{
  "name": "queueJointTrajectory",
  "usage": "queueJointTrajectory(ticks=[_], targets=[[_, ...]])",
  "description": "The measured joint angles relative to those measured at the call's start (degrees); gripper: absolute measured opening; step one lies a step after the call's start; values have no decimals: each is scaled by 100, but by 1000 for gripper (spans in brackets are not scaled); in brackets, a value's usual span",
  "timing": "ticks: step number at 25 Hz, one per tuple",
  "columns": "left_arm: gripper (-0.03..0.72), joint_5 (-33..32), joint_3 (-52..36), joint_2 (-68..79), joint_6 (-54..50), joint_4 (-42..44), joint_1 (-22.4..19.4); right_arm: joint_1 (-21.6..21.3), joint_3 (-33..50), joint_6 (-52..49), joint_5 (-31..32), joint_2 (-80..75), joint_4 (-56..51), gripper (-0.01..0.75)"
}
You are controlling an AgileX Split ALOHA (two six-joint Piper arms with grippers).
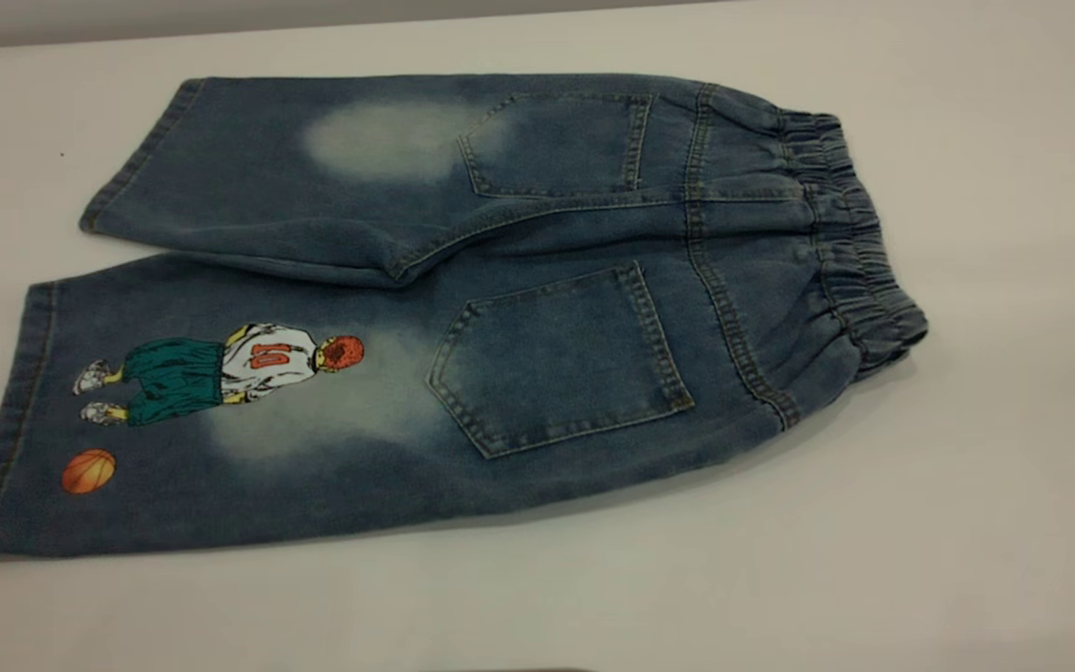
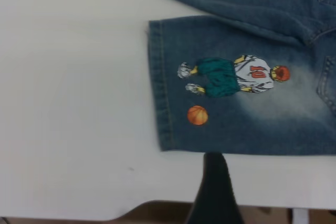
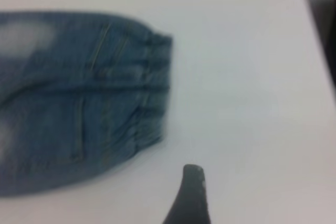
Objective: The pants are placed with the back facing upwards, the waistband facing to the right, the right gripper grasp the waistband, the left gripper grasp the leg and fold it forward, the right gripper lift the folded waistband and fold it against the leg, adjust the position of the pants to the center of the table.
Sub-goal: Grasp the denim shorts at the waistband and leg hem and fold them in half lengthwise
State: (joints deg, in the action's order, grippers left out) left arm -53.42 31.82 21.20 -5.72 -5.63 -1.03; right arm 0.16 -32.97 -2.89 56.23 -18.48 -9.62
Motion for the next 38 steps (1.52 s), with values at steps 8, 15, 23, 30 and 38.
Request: queueJointTrajectory(ticks=[8, 15, 23, 30, 38], targets=[[505, 1480, 0, 1975, 633, -629, 0, -1, 5, 1021, -873, -2257, -1441, 570], [505, 2291, 0, 2969, 1666, -1541, 0, -1, 363, 2449, -1859, -3935, -3343, 574], [505, 2757, 0, 3925, 2536, -2393, 0, -1, 516, 4261, -2465, -6044, -5691, 574], [505, 2968, 0, 4223, 2820, -2625, 0, -1, 516, 6045, -2553, -7727, -7629, 575], [505, 3009, 0, 4246, 2834, -2630, 0, 1, 323, 7662, -2420, -9098, -9302, 575]])
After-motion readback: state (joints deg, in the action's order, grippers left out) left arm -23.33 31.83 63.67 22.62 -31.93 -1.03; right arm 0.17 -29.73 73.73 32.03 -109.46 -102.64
